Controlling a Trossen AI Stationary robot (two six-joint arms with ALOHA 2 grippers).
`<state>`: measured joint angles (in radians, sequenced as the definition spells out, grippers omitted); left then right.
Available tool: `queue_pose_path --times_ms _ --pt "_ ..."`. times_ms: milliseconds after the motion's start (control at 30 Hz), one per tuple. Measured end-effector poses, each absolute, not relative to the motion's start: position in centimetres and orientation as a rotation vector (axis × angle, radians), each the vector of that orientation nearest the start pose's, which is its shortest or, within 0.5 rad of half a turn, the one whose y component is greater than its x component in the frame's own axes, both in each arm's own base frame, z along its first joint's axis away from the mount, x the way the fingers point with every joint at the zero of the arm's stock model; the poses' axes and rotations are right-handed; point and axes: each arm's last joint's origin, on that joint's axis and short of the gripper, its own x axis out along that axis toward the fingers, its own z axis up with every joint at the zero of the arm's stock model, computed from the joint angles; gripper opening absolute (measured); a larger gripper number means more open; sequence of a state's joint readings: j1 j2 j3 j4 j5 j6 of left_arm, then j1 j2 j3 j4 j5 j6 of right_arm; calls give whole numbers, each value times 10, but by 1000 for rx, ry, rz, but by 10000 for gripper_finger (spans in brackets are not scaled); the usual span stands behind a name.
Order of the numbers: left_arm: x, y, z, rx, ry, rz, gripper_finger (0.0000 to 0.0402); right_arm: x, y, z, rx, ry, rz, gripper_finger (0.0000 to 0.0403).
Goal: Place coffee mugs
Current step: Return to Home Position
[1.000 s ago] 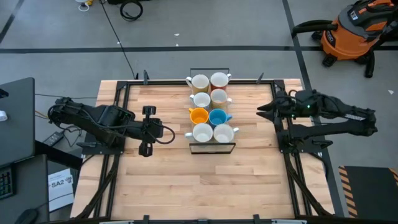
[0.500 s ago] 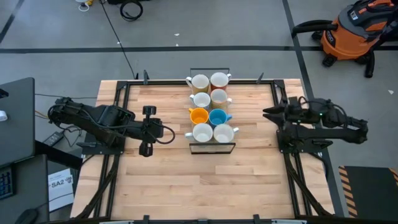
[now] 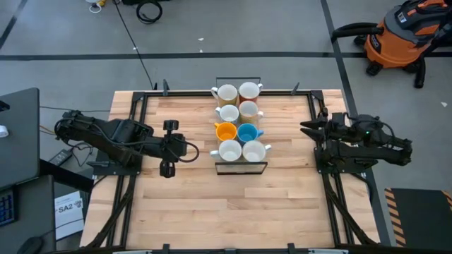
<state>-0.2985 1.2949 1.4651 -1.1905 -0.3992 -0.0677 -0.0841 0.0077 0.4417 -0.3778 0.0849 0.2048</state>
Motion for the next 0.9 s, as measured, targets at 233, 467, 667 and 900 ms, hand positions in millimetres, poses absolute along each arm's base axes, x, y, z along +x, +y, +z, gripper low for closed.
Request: queue_pose_path --times_ms 233,467,667,900 --pt "224 -57 379 279 935 123 110 70 -8 240 175 -119 -152 126" --pt "224 -57 379 279 935 124 110 88 -10 203 177 -117 -154 126" --pt "224 -57 379 280 935 124 110 95 -10 184 136 -141 -155 126" --pt "224 -57 379 279 935 124 110 96 -11 181 48 -169 -166 126"
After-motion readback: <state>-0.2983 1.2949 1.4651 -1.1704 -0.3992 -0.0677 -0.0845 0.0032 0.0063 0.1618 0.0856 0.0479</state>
